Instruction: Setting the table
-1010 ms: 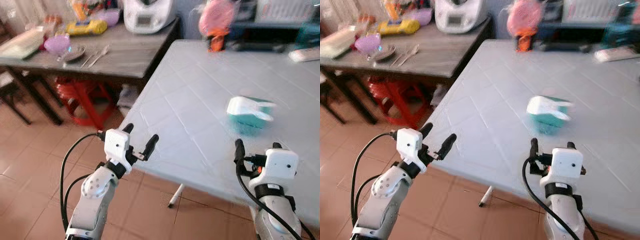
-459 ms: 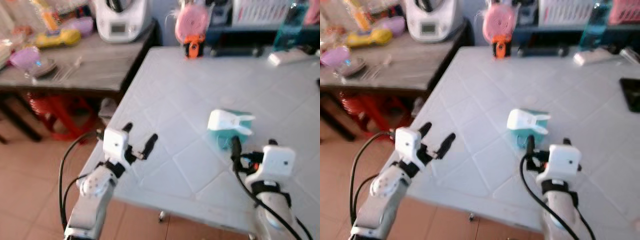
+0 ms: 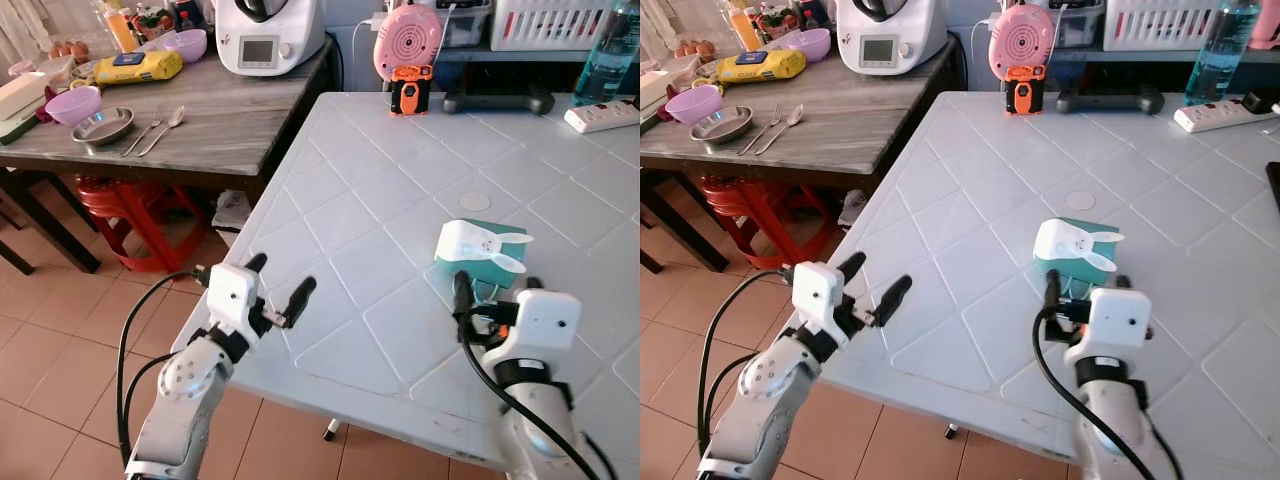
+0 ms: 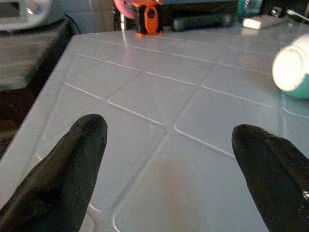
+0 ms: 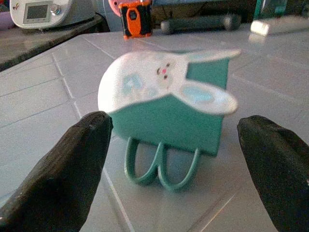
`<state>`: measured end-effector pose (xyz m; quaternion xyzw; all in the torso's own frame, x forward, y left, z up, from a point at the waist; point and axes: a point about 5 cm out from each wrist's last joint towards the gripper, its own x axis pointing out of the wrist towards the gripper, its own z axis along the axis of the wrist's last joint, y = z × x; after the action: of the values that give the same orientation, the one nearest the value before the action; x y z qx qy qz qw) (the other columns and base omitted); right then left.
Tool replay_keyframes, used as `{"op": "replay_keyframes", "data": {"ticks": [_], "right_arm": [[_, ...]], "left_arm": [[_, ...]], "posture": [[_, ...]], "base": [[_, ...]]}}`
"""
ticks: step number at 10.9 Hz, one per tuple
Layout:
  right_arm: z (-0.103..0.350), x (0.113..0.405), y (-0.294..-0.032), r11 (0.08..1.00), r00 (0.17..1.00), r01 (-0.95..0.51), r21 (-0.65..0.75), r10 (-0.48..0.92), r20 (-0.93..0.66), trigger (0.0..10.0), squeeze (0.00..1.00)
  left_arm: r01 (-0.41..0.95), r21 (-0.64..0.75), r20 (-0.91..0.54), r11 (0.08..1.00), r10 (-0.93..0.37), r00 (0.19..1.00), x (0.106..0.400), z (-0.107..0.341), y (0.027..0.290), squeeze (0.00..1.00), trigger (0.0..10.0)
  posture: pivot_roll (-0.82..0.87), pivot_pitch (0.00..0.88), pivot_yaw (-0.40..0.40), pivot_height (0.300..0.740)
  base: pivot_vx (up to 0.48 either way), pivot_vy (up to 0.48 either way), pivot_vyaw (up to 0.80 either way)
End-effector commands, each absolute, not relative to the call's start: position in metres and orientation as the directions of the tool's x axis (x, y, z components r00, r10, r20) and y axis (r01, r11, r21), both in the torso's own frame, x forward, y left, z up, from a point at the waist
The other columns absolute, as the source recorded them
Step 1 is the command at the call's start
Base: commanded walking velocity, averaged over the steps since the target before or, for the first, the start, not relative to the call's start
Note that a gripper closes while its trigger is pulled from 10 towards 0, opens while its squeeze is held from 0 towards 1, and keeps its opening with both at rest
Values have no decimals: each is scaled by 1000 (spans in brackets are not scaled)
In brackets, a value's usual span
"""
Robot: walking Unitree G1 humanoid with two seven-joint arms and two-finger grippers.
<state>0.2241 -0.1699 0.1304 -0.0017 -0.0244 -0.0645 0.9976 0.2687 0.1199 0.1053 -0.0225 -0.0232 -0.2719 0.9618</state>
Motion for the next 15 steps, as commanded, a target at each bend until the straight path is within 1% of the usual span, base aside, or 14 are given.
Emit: {"op": "replay_keyframes", "data": {"ticks": [1, 4, 6, 10, 11, 13, 15], "right_arm": [[125, 221, -167, 991, 992, 127, 33, -127, 20, 10000, 0], [115, 210, -178, 978, 983, 185, 98, -183, -31, 10000, 0], [114, 210, -180, 974, 981, 191, 123, -188, -37, 10000, 0], [118, 231, -175, 980, 997, 65, 185, -59, -42, 10000, 0], [115, 234, -174, 965, 997, 50, 257, -34, -65, 10000, 0], [110, 236, -169, 942, 995, 13, 334, 21, -98, 10000, 0], [105, 235, -166, 927, 992, 4, 374, 44, -119, 10000, 0]], "left_arm": [[523, -10, 40, 853, -522, 852, 267, 103, 125, 0, 10000], [540, -1, 40, 842, -540, 841, 267, 104, 123, 0, 10000], [551, 8, 44, 835, -551, 834, 271, 107, 123, 0, 10000], [556, 13, 50, 831, -555, 830, 274, 108, 120, 0, 10000], [554, 13, 51, 833, -554, 831, 274, 108, 120, 0, 10000], [544, 13, 52, 839, -544, 838, 273, 107, 120, 0, 10000], [541, 13, 52, 841, -541, 840, 273, 107, 120, 0, 10000]], "posture": [[-154, 117, 138, 740], [-158, 125, 152, 740], [-161, 131, 166, 740], [-155, 126, 161, 740], [-154, 125, 157, 740], [-147, 124, 148, 740], [-146, 124, 147, 740]], "base": [[0, 0, 0], [0, 0, 0], [0, 0, 0], [0, 0, 0], [0, 0, 0], [0, 0, 0], [0, 0, 0]]}}
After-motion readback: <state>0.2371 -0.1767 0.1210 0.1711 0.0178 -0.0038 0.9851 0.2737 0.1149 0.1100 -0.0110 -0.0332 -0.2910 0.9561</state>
